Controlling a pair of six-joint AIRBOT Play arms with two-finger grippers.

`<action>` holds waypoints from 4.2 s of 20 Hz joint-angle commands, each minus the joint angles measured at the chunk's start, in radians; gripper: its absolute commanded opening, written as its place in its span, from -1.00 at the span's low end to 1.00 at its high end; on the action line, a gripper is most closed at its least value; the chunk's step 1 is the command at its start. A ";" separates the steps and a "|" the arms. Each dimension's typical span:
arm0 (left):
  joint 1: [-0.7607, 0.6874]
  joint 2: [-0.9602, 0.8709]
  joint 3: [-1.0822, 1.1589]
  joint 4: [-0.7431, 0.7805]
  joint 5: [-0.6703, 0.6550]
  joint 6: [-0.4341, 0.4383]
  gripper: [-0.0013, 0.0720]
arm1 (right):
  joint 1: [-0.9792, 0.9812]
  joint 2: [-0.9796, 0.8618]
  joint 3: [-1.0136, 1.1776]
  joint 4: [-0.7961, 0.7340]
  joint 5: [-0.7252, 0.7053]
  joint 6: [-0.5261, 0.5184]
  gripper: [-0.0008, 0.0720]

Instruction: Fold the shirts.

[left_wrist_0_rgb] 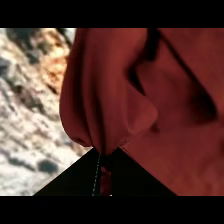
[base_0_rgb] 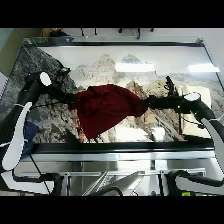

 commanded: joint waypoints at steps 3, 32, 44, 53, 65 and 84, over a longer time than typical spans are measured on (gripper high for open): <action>0.073 -0.066 0.189 -0.005 -0.084 -0.109 0.88 | -0.070 -0.074 0.167 -0.010 -0.091 -0.116 0.24; -0.321 0.225 -0.716 -0.413 0.572 -0.291 -0.79 | -0.158 -0.111 0.215 -0.338 0.282 -0.182 0.34; -0.198 0.245 -0.589 -0.335 0.382 -0.255 -0.92 | -0.036 -0.191 0.215 -0.122 0.148 -0.187 -0.78; 0.087 0.809 -0.222 -0.151 0.167 -0.245 -0.93 | -0.089 0.248 0.471 0.026 0.154 -0.221 -0.92; 0.333 0.811 0.721 -0.171 0.003 -0.172 -0.93 | -0.235 0.603 0.751 -0.171 0.004 -0.118 -0.92; 0.189 0.050 0.006 -0.152 0.450 -0.005 -0.92 | 0.126 -0.529 0.541 0.257 -0.188 -0.420 -0.78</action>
